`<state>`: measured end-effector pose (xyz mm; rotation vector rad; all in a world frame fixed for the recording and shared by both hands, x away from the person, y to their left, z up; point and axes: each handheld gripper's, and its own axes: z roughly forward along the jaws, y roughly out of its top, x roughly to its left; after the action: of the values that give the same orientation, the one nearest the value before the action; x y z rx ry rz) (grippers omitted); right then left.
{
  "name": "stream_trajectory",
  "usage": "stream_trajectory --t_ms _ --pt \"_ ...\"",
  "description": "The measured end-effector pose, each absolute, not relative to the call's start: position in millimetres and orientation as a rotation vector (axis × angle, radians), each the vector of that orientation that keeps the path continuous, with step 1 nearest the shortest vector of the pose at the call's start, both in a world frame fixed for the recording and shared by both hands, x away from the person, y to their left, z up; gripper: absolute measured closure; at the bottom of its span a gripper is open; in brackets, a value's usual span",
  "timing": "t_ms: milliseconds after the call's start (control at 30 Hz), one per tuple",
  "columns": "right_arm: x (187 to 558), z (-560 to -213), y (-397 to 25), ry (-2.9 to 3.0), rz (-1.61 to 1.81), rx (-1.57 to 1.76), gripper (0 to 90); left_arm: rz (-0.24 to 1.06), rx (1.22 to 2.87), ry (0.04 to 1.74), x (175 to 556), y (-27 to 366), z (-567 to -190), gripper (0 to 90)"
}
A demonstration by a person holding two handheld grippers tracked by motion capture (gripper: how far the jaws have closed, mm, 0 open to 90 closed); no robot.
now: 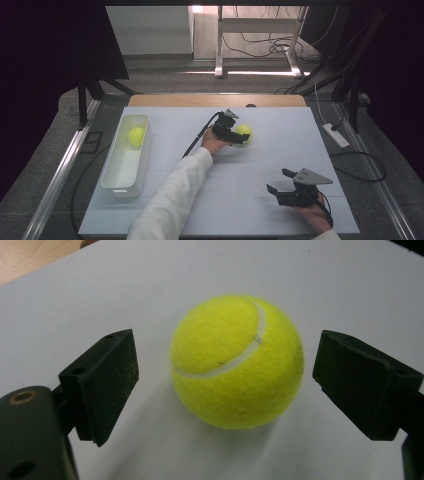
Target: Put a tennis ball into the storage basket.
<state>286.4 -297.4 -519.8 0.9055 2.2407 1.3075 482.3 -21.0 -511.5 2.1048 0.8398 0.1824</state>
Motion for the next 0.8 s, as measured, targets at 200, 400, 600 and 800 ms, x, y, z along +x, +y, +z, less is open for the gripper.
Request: stream_trajectory --t_ms 200,400,600,800 --pt "285.8 -519.5 -297.0 2.241 1.304 0.905 15.3 0.161 2.126 0.86 485.3 -24.5 -515.7 13.0" --pt "286.0 -519.6 -297.3 2.243 1.297 0.907 15.3 0.148 2.145 0.862 487.0 -28.6 -518.2 17.6" --pt "286.0 -519.8 -298.4 2.243 1.29 0.915 15.4 0.142 2.141 0.871 486.9 -29.4 -517.0 26.5" --pt "285.0 -519.5 -300.2 2.235 1.291 0.922 15.5 0.163 2.156 0.885 486.9 -24.9 -513.5 27.3"
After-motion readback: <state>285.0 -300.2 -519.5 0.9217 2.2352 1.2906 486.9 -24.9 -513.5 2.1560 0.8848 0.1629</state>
